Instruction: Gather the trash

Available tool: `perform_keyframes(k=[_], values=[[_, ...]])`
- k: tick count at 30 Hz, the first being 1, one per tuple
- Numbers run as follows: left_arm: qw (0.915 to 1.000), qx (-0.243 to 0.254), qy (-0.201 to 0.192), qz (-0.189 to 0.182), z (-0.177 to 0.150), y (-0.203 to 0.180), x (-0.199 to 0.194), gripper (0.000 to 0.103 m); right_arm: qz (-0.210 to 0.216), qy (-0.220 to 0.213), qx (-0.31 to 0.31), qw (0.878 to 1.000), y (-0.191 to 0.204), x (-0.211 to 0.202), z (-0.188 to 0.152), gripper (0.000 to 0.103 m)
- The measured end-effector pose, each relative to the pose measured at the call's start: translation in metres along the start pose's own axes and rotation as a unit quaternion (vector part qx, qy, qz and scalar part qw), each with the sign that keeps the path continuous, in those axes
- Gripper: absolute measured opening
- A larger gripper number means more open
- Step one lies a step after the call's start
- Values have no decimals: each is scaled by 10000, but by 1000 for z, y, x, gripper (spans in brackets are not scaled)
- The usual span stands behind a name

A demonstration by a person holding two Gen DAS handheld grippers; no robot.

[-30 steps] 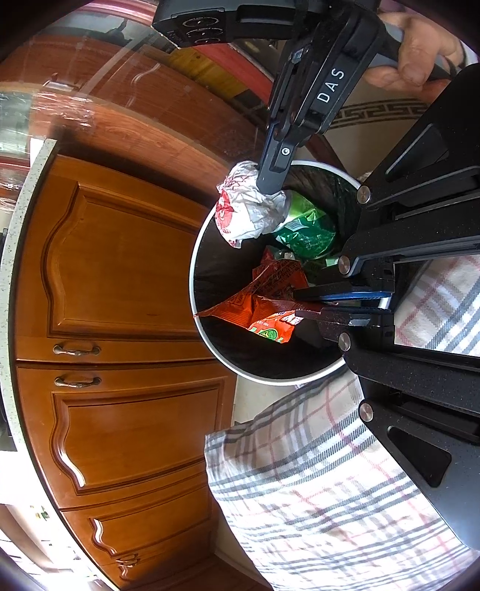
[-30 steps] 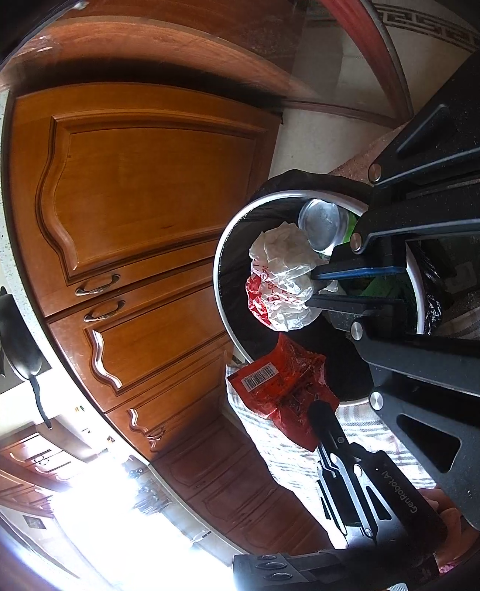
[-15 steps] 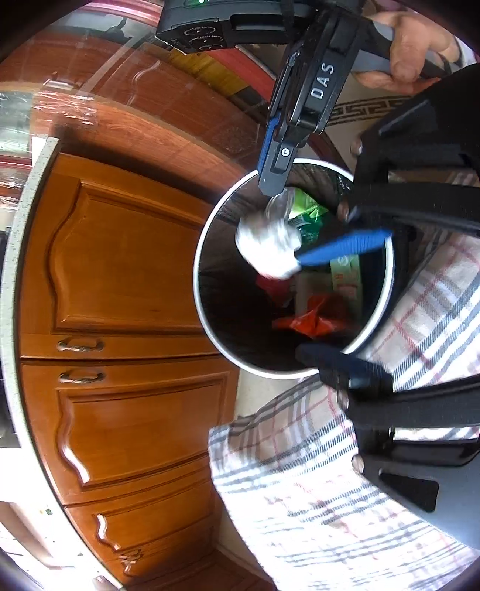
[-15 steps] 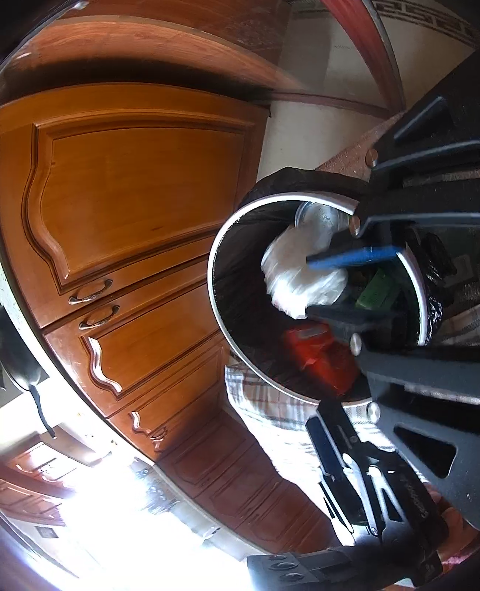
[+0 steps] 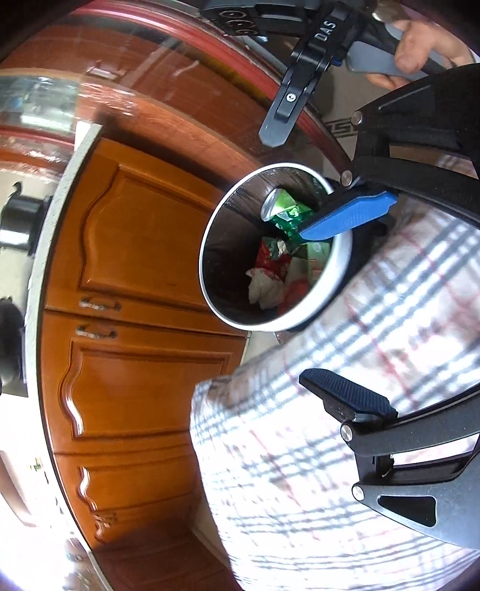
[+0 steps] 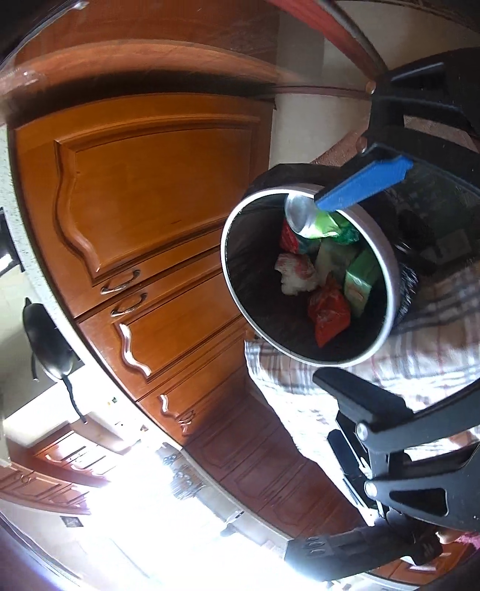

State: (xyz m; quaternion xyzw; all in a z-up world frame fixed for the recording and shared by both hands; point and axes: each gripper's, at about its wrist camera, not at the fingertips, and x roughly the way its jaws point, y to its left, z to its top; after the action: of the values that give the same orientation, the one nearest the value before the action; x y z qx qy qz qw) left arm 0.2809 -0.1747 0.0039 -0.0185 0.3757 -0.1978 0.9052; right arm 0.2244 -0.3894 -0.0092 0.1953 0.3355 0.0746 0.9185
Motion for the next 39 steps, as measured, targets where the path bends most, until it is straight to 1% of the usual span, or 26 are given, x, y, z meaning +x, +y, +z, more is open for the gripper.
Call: perform_keyframes(k=[4, 8, 11, 14, 19, 22, 23, 25, 27, 28, 29, 31, 36, 39], values=[[9996, -190, -231, -21, -21, 11, -30, 75, 80, -138, 13, 9999, 15, -14, -19, 97], [9985, -300, -447, 104, -38, 22, -56, 80, 41, -322, -56, 9995, 32, -32, -41, 97], [9980, -357, -494, 193, -45, 31, -69, 80, -62, -528, -153, 9985, 46, -46, -53, 99], [9970, -441, -599, 206, -54, 40, -84, 80, -149, -659, -277, 9973, 56, -56, -63, 100], [9958, -526, -711, 253, -68, 50, -104, 80, -324, -739, -335, 9962, 68, -65, -77, 101], [9946, -477, -885, 271, -74, 52, -121, 80, -474, -781, -524, 9944, 79, -74, -79, 101], [9941, -449, -951, 275, -76, 51, -126, 80, -503, -839, -603, 9934, 86, -80, -81, 102], [9921, -355, -1167, 291, -79, 50, -140, 85, -562, -1068, -815, 9893, 98, -94, -81, 103], [9883, -275, -1450, 386, -83, 48, -155, 99, -620, -1381, -1030, 9831, 111, -109, -86, 103], [9859, -244, -1593, 452, -86, 48, -161, 102, -647, -1571, -1170, 9785, 117, -117, -89, 103], [9822, -199, -1786, 547, -91, 46, -167, 103, -656, -1658, -1244, 9761, 121, -120, -92, 103], [9780, -96, -1974, 663, -98, 43, -173, 103, -690, -1848, -1375, 9707, 127, -124, -98, 103], [9728, 51, -2081, 1020, -112, 40, -174, 103, -817, -2110, -1485, 9627, 130, -121, -115, 103], [9735, 64, -2012, 1089, -120, 42, -173, 103, -881, -2119, -1457, 9624, 127, -116, -122, 103]])
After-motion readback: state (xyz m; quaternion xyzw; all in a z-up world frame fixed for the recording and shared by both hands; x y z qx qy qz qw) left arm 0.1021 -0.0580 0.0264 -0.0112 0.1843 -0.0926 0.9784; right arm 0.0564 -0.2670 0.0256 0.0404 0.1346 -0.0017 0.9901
